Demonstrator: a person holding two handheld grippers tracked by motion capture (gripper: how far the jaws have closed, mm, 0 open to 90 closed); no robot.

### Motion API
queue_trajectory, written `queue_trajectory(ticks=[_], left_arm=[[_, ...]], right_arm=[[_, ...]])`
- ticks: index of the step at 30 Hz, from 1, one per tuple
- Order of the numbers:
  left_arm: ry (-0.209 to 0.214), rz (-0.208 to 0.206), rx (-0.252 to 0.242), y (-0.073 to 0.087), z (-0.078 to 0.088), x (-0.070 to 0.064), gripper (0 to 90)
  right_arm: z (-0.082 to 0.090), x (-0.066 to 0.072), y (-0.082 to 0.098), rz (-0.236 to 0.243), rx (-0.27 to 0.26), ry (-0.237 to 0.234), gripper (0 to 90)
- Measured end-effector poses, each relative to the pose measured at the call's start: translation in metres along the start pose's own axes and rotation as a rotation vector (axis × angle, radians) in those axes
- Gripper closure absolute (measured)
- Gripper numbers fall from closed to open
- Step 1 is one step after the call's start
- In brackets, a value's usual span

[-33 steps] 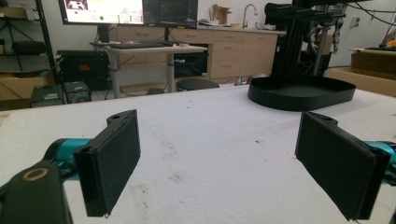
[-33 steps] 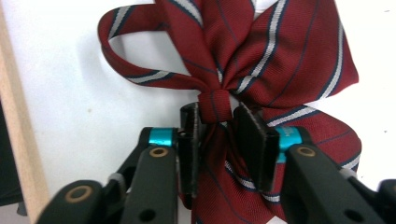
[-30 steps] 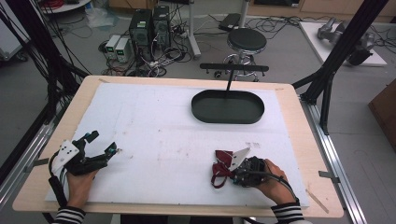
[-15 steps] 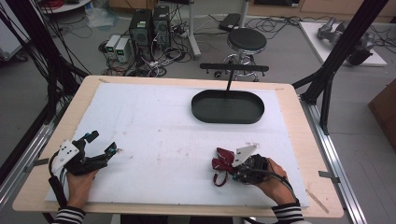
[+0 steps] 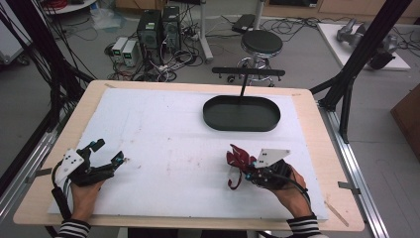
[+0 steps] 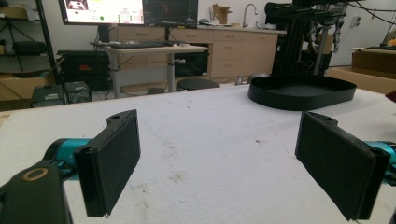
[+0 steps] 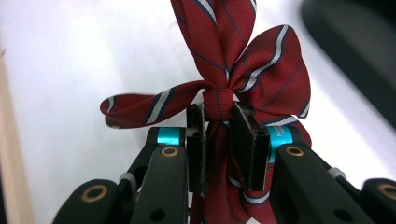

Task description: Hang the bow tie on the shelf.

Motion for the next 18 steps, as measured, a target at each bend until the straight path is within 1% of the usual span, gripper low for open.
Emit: queue_trajectory(ticks=[2, 4, 5, 6, 7, 9, 15, 18], left_arm=[[0.0, 0.0, 0.0, 0.0, 0.0, 0.0, 14.5], [0.0, 0.0, 0.0, 0.0, 0.0, 0.0, 14.4], [0.0, 0.0, 0.0, 0.0, 0.0, 0.0, 14.4], [0.0, 0.0, 0.0, 0.0, 0.0, 0.0, 14.5], [0.0, 0.001, 0.0, 0.0, 0.0, 0.0, 14.5], [0.0, 0.0, 0.0, 0.0, 0.0, 0.0, 14.5], [0.0, 0.002, -0.001, 0.0, 0.0, 0.0, 14.5], [-0.001, 0.004, -0.001, 0.0, 0.0, 0.0, 14.4]], right_arm=[[0.004, -0.002, -0.001, -0.022, -0.04, 0.02, 75.6], [0.009, -0.004, -0.003, -0.056, -0.107, 0.045, 75.6], [0.009, -0.004, -0.003, -0.056, -0.107, 0.045, 75.6], [0.01, -0.005, -0.004, -0.063, -0.125, 0.055, 75.6], [0.013, -0.007, -0.006, -0.086, -0.161, 0.069, 75.6], [0.014, -0.007, -0.007, -0.089, -0.17, 0.074, 75.6], [0.017, -0.011, -0.015, -0.128, -0.208, 0.123, 75.6], [0.018, -0.014, -0.018, -0.144, -0.23, 0.134, 75.6]])
Point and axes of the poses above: each handheld gripper's, and its own axes: z roughly backward along the jaws, y roughly out of its underside, x roughly to its left, the point moved 1 cm from there along -z, roughly forward along the jaws, and after that the axes turned 3 degrees about x, right-handed, at the moved point
